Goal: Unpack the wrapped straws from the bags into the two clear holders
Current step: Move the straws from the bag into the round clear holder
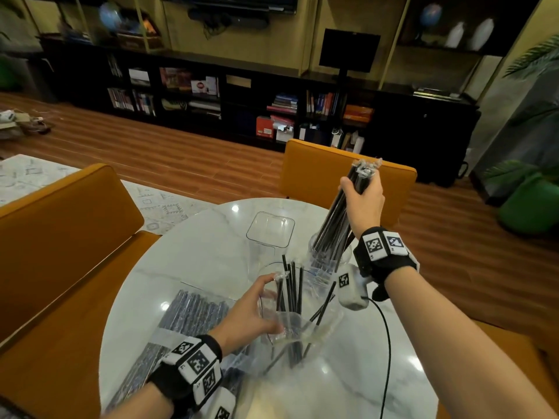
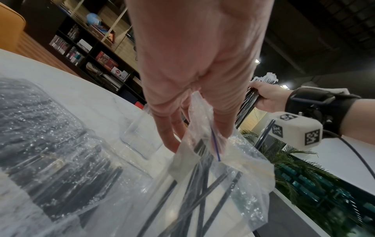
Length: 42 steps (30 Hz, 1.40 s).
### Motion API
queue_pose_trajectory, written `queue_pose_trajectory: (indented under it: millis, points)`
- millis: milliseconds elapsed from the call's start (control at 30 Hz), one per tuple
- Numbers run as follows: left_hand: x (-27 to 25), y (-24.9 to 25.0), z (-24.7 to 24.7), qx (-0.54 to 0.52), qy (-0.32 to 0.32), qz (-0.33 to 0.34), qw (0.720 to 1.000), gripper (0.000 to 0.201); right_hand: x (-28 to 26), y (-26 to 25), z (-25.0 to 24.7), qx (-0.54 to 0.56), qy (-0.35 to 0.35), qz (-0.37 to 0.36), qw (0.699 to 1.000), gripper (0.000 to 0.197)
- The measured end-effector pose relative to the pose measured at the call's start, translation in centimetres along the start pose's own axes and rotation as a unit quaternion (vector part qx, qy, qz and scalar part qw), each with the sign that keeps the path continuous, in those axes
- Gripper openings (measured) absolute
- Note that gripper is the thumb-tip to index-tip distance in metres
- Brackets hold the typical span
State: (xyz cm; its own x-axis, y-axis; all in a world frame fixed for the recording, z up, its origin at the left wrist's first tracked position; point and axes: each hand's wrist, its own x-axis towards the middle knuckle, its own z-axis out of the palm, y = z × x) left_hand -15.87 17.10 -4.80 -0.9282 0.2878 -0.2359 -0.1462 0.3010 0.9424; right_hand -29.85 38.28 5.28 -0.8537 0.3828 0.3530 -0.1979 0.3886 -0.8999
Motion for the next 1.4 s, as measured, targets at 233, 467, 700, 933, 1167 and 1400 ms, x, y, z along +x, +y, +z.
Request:
queue_pose_trajectory:
  millis: [233,467,700,933,1167,1400]
  points:
    - [0.1,0.0,-0.1,0.004,-0.008,-0.006,1.000,0.082,3.4,-1.2,-0.6,0.023,0.081,0.056,0.995,0.066]
    - [0.1,-0.1,0.0,0.004,-0.013,-0.007,1.000,0.080,4.3,-0.5,-0.5,0.030,0.101,0.052,0.993,0.061]
    - [0.1,-0.4,0.0,-0.001,-0.012,-0.016,1.000,0.079,4.0,0.5,-0.7,0.107,0.168,0.009,0.980,0.043]
    - [0.1,-0.5,0.0,0.002,-0.015,-0.017,1.000,0.078,1.9,1.8,-1.4,0.101,0.146,-0.010,0.984,0.050]
    - [0.2,-0.6,0.0,0.011,-0.016,-0.020,1.000,0.084,-0.8,2.7,-0.3,0.017,0.060,-0.013,0.998,0.051]
    - [0.1,-0.8,-0.2,0.004,-0.012,-0.016,1.000,0.082,-0.2,3.6,-0.5,-0.081,-0.116,0.139,0.980,0.047]
